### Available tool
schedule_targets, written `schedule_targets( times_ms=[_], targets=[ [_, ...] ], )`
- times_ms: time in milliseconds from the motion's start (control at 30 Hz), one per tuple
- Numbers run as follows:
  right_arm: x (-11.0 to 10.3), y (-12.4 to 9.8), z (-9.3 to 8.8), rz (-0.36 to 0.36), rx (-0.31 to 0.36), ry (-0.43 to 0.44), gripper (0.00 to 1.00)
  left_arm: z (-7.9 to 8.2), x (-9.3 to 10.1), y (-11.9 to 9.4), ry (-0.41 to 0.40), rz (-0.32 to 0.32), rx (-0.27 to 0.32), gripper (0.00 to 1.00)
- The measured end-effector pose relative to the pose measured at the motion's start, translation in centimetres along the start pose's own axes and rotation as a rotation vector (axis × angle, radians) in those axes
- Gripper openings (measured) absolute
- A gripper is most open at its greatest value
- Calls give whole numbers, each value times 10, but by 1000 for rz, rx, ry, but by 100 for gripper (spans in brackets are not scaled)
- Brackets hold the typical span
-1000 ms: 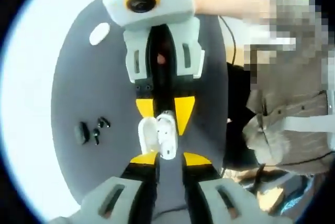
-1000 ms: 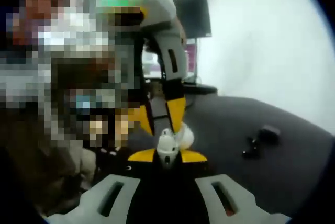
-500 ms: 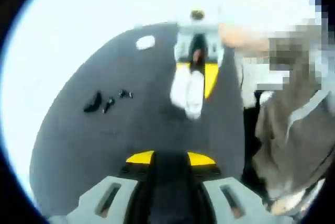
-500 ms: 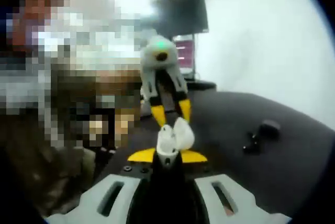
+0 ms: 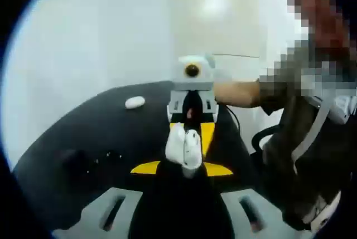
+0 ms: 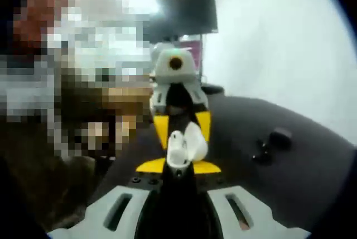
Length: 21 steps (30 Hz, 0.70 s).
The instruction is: Pick up three earphones and place each one into its charging case using tactile feedback, ensure that each earphone is properly inserted and securely positioned inside the case.
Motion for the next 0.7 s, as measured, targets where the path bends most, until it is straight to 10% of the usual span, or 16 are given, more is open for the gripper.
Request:
schedule_targets(
  times_ms=[167, 700],
  targets=[
    [3, -1, 0, 12, 3, 80, 17, -3, 2, 2, 101, 40, 149, 25],
    [4, -5, -4, 24, 14, 229, 17, 2, 17, -4, 371, 149, 110, 21]
  ],
)
Point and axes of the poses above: the point that each gripper's makers call its tool centre point, and the gripper's own axes: y roughly forward along the fingers, x roughly to its right, z roughly out of its top, the point moved 6 cm from there along -y, roughly backward along the fingers, and after that the axes turned 2 degrees about y, right-handed, at the moved point
